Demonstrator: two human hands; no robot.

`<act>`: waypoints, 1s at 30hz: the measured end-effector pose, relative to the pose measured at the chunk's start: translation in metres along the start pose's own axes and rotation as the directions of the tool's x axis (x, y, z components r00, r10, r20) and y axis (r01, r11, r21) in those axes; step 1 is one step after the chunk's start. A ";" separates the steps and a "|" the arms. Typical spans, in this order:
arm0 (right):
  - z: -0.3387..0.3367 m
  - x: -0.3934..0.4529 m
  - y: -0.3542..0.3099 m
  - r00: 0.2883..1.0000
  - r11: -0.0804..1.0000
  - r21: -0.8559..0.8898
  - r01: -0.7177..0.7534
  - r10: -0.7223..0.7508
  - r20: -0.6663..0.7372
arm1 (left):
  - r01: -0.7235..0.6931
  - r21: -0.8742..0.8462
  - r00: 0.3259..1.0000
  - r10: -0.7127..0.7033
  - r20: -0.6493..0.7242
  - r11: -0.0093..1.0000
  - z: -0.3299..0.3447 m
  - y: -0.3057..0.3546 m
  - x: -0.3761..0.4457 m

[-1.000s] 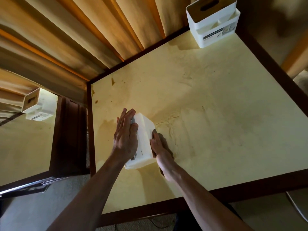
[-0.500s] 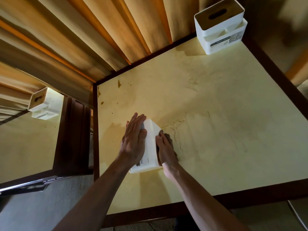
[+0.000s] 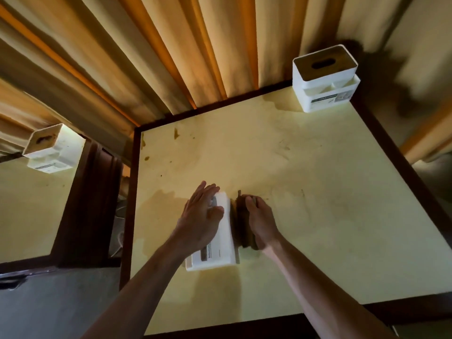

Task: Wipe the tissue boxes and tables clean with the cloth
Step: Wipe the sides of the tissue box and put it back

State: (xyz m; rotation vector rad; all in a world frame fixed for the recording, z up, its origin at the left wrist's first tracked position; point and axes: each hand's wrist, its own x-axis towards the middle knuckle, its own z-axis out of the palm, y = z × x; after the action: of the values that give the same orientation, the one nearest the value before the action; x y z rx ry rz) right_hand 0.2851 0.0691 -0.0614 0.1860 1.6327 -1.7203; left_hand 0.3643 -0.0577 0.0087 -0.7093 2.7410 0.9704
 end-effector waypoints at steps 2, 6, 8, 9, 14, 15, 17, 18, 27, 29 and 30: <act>-0.006 0.003 -0.016 0.999 0.998 -0.048 0.033 -0.033 0.004 | 0.027 -0.028 0.998 -0.025 0.053 0.999 -0.013 0.006 0.005; -0.008 0.011 -0.054 0.996 1.000 0.002 -0.012 0.012 0.084 | -0.060 0.042 0.998 0.060 -0.002 0.997 -0.039 0.014 0.027; -0.005 0.015 -0.074 0.990 1.000 -0.014 -0.004 0.006 0.139 | -0.104 0.063 0.995 0.104 0.010 0.993 -0.054 0.014 0.044; -0.003 0.018 -0.083 0.987 0.999 -0.040 0.020 -0.014 0.161 | -0.121 0.080 0.992 0.118 0.043 0.989 -0.060 0.013 0.052; 0.023 0.031 -0.116 0.953 0.966 -0.144 0.216 -0.177 0.244 | -0.173 0.161 0.978 0.151 0.143 0.972 -0.083 0.000 0.086; 0.028 0.034 -0.120 0.950 0.951 -0.183 0.251 -0.205 0.236 | -0.184 0.166 0.979 0.165 0.122 0.969 -0.085 -0.003 0.091; 0.039 0.044 -0.128 0.942 0.914 -0.270 0.303 -0.244 0.231 | -0.212 0.163 0.976 0.203 0.074 0.963 -0.093 -0.011 0.102; 0.043 0.047 -0.132 0.934 0.888 -0.319 0.332 -0.262 0.242 | -0.231 0.160 0.973 0.225 0.053 0.960 -0.097 -0.015 0.107; 0.085 0.079 -0.158 0.862 0.720 -0.495 0.487 -0.304 0.405 | -0.368 0.265 0.928 0.372 0.039 0.891 -0.127 -0.056 0.143; 0.094 0.088 -0.157 0.855 0.677 -0.534 0.506 -0.311 0.416 | -0.370 0.309 0.924 0.381 0.026 0.876 -0.132 -0.067 0.149; 0.098 0.091 -0.157 0.850 0.629 -0.578 0.520 -0.314 0.423 | -0.364 0.328 0.925 0.378 0.023 0.872 -0.135 -0.073 0.151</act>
State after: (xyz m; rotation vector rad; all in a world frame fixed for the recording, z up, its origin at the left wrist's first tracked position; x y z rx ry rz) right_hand 0.1643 -0.0710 0.0293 -0.8378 2.0644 -1.2403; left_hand 0.2695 -0.2502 0.0298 -0.1477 3.0335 0.5276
